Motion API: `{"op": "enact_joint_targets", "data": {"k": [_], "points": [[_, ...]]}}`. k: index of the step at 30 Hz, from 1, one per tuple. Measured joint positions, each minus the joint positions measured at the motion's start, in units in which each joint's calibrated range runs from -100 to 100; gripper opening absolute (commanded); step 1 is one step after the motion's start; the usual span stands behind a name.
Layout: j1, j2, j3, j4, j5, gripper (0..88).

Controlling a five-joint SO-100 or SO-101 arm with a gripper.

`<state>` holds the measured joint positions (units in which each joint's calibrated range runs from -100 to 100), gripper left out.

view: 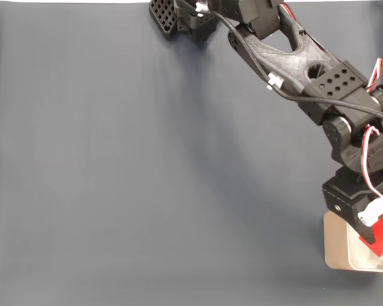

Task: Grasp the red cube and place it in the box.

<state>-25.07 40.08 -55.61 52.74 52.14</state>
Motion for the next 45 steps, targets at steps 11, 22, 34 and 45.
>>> {"op": "enact_joint_targets", "data": {"k": [11,22,34,45], "points": [[0.0,0.0,-0.9,0.0,-0.93,43.7],[0.0,0.35,-1.18,0.0,-0.93,43.8],[-0.07,0.35,-1.18,-0.4,-0.93,43.6],[-0.07,0.35,-1.18,-0.88,-0.93,37.2]]}}
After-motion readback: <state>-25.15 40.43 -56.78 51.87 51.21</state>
